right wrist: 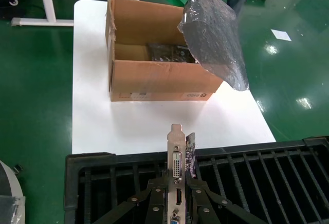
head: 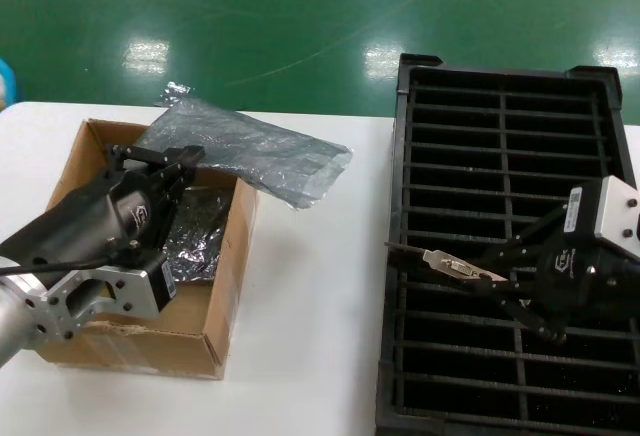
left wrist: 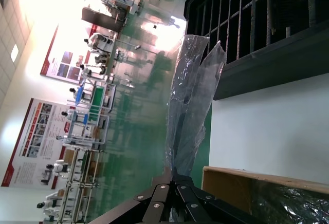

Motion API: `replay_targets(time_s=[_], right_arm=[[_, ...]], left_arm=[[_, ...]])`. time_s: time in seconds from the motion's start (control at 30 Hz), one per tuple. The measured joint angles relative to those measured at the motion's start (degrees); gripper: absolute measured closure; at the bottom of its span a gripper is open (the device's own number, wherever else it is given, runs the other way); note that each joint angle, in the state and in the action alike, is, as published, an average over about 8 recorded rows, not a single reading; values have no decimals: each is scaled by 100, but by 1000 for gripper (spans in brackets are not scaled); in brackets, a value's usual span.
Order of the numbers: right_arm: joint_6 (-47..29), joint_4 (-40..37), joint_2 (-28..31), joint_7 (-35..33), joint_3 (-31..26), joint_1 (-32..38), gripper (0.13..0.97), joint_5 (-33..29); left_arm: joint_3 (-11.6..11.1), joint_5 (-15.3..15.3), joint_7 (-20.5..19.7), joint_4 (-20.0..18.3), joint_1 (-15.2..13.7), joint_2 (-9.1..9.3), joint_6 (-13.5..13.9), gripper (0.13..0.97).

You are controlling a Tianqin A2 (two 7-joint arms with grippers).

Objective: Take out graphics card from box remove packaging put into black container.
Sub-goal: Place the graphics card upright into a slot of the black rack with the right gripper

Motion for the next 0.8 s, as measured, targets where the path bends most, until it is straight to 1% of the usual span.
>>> replay_targets(time_s=[0.23,0.33,0.43,0.5,0.6,0.8], right_arm=[[-63,-35,-47,-69,-86,96,910,-44],[-242,-107,-45,-208,-170,297,910,-1],[-529,-237,52,-405,-350,653,910,177],[-731,-353,180,-559,-581,977,910,399],[-957,-531,449,-800,-1100,1529,910,880],[-1135,-748,919,-1218,-2176,2459,910,1951]], left_arm=[[0,0,0,0,0,0,0,958],[0,0,0,0,0,0,0,958],[0,0,0,0,0,0,0,958],[0,0,-1,0,0,0,0,958],[0,0,-1,0,0,0,0,958],[0,0,-1,0,0,0,0,958]])
